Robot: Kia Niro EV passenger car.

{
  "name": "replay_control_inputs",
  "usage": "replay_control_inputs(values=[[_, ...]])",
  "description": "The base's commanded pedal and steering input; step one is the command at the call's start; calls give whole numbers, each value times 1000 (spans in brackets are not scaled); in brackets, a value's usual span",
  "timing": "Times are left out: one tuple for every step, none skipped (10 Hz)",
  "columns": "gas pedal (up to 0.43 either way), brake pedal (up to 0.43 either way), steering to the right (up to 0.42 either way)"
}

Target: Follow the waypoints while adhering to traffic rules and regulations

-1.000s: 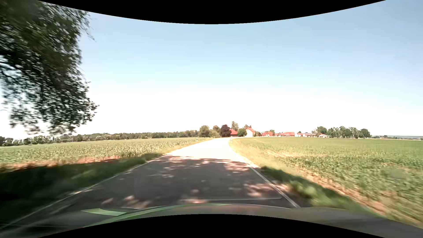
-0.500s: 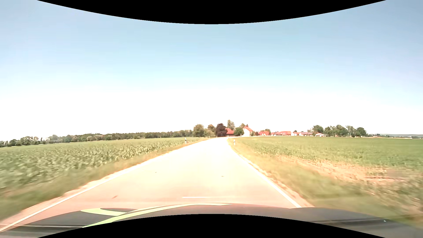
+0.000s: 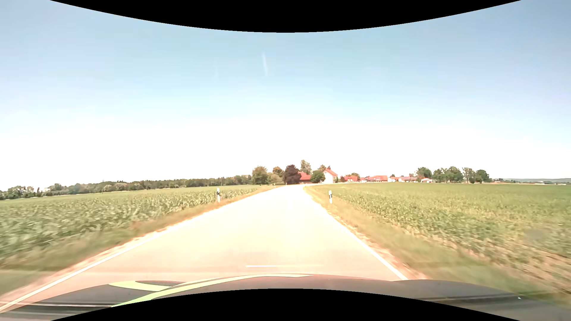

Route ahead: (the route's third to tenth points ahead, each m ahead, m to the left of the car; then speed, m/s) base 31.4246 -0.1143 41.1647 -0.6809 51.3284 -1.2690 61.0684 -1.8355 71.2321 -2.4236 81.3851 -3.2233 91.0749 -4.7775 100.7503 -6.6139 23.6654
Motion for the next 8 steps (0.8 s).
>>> replay_control_inputs(values=[[0,0,12],[0,0,12],[0,0,11],[0,0,11],[0,12,11],[0,43,10],[0,104,8],[0,128,7]])
